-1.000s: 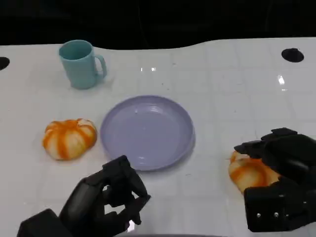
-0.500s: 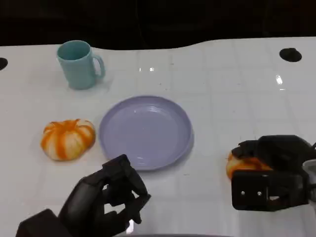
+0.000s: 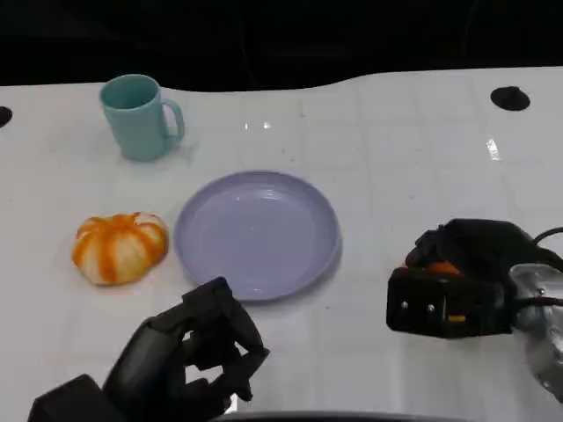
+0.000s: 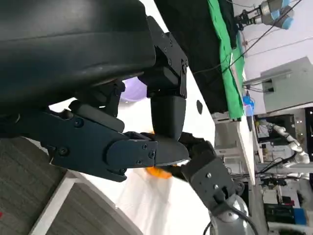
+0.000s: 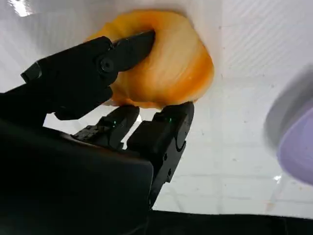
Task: Grasp the bread from the table and place it into the plate.
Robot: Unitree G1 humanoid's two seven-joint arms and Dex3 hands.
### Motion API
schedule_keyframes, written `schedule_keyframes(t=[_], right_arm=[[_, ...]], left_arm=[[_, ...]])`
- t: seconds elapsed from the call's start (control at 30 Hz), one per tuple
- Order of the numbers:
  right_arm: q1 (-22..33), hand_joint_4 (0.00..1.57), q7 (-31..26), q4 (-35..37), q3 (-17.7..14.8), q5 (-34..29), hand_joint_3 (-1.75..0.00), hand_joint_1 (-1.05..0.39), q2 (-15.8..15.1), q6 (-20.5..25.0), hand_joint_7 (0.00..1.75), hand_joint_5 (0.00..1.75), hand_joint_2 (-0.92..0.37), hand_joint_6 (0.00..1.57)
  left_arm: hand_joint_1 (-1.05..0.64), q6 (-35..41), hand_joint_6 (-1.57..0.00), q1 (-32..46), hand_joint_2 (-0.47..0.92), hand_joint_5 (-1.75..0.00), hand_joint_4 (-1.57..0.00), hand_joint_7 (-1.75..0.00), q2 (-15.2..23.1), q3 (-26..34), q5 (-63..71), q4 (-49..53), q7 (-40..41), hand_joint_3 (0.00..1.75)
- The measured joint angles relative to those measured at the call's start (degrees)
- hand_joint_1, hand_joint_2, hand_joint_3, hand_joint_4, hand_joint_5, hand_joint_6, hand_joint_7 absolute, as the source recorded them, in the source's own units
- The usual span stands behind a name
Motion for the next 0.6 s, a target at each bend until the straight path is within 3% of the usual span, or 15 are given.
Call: schedule_keyframes(t=[0.1,0.2,0.3,0.53,0.57,0.6], right_arm=[[-1.51,0.85,-8.55,6.54,0.04,0.81,-0.10,-0.25,0.88,-4.59,0.03,1.28,-0.92,1.19],[-3.19,0.82,-16.47,13.24,0.57,1.04,-0.19,-0.25,1.41,-9.56,0.05,1.57,-0.92,1.25],[-4.75,0.82,-22.37,18.55,1.17,1.28,-0.17,-0.24,1.92,-13.04,0.08,1.72,-0.92,1.29],[-5.30,0.83,-31.79,22.94,2.51,1.37,-0.14,-0.21,2.13,-17.63,0.13,1.75,-0.88,1.32],[-5.23,0.85,-32.59,22.95,2.52,1.37,-0.17,-0.20,2.07,-18.23,0.37,1.75,-0.87,1.23],[-5.11,0.88,-33.19,22.87,2.51,1.55,-0.26,-0.20,2.01,-18.82,0.87,1.75,-0.82,1.02]], left_arm=[[-0.58,0.00,-0.47,0.28,0.92,-1.75,-0.66,-1.70,0.01,-0.01,0.02,-0.40,0.01,0.43],[-0.57,0.00,-0.47,0.71,0.92,-1.75,-0.65,-1.70,0.00,-0.01,0.02,-0.67,0.01,0.43],[-0.56,0.01,-0.47,0.85,0.92,-1.75,-0.66,-1.70,0.00,-0.04,0.03,-0.71,0.01,0.43],[-0.56,0.01,-0.46,0.75,0.92,-1.75,-0.66,-1.71,-0.01,-0.10,0.05,-0.73,0.01,0.44],[-0.56,0.01,-0.46,0.75,0.92,-1.75,-0.66,-1.71,-0.01,-0.10,0.04,-0.73,0.01,0.44],[-0.55,0.01,-0.46,0.75,0.92,-1.75,-0.66,-1.71,-0.01,-0.11,0.04,-0.73,0.01,0.44]])
